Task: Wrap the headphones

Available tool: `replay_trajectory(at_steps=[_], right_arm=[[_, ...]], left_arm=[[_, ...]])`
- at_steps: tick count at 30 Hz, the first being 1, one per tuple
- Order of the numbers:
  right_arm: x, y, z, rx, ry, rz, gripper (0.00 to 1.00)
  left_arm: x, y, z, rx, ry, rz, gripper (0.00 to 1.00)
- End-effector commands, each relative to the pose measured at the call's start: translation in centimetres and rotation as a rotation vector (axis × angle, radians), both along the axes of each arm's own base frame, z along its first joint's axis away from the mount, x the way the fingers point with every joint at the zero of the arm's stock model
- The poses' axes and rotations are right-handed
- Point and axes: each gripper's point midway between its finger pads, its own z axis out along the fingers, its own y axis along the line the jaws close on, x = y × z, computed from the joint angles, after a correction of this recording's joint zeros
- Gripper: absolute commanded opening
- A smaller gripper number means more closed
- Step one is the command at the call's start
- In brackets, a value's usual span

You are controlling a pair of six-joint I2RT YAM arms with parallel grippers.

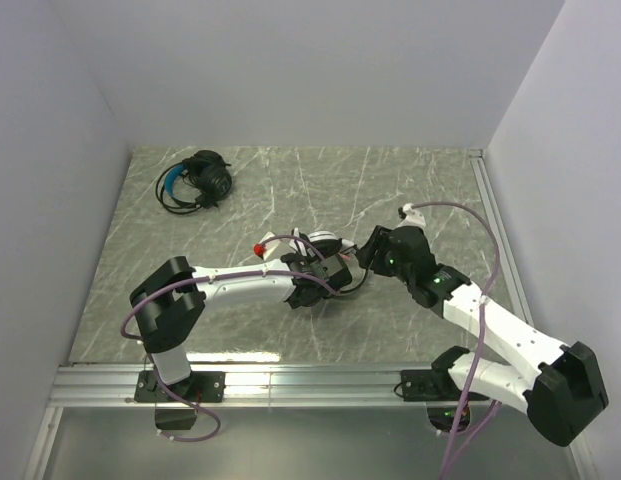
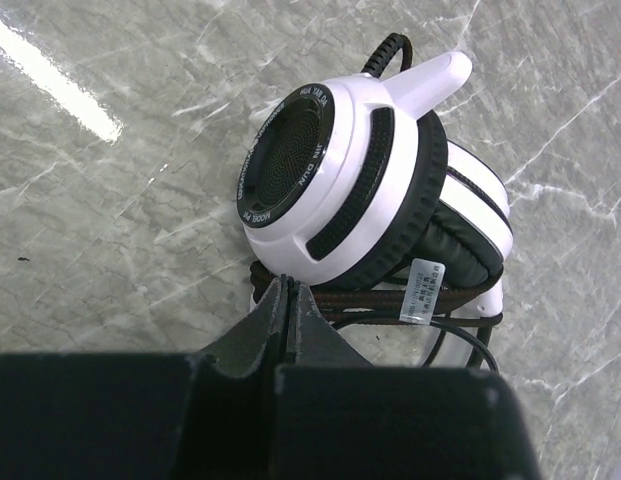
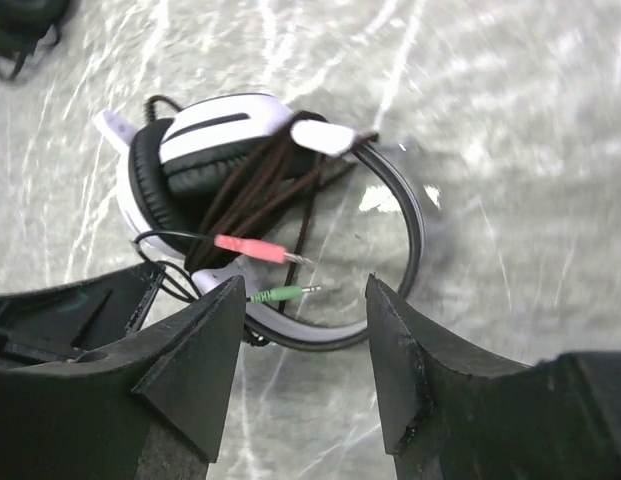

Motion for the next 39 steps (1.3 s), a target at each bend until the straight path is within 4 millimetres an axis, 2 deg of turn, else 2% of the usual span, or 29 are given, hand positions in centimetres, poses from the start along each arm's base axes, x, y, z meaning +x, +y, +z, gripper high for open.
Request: replay_trajectory(at_steps=[1, 4, 6, 10, 11, 16, 18, 27, 30, 36, 38, 39], right_arm=[[1.5, 1.7, 2.7, -0.038, -0.140, 0.157, 0.59], [1.7, 3.3, 3.0, -0.043, -0.183, 0.286, 0.57], [1.6, 4.4, 2.5, -0.022, -0.166, 0.369, 0.58], [1.8, 5.4, 1.4, -0.045, -0.146, 0.458, 0.59], [2.2, 5.7, 1.7, -0.038, -0.169, 0.464, 0.59], [2.4, 6.0, 2.3, -0.041, -0.212, 0.489, 0.57], [2.6, 6.1, 1.6, -0.066, -0.185, 0.505, 0.56], [2.3, 6.7, 0.5, -0.067, -0.154, 0.552, 0.40], [2.0, 6.7, 0.8, -0.060, -0.160, 0.558, 0.41], [1.4, 6.8, 1.2, -0.047, -0.186, 0.587, 0.51], [1.4, 6.9, 0.8, -0.048, -0.177, 0.596, 0.50], [1.5, 6.9, 0.6, -0.051, -0.173, 0.594, 0.44]], left_arm=[[1.4, -1.2, 3.0, -0.457, -0.118, 0.336, 0.00], [1.0, -1.2, 3.2, -0.462, -0.095, 0.339, 0.00], [0.8, -1.1, 3.4, -0.464, -0.081, 0.340, 0.00], [0.7, -1.3, 3.7, -0.474, -0.080, 0.327, 0.00], [0.8, -1.5, 3.8, -0.480, -0.081, 0.323, 0.00], [0.7, -2.0, 3.3, -0.471, -0.058, 0.311, 0.00], [0.7, -2.3, 3.1, -0.474, -0.052, 0.305, 0.00], [0.9, -2.3, 3.4, -0.470, -0.062, 0.303, 0.00], [0.9, -2.3, 3.4, -0.464, -0.062, 0.304, 0.00], [1.0, -2.8, 3.5, -0.470, -0.055, 0.282, 0.00], [0.9, -2.7, 3.6, -0.464, -0.053, 0.283, 0.00], [0.9, -2.5, 3.6, -0.458, -0.054, 0.286, 0.00]])
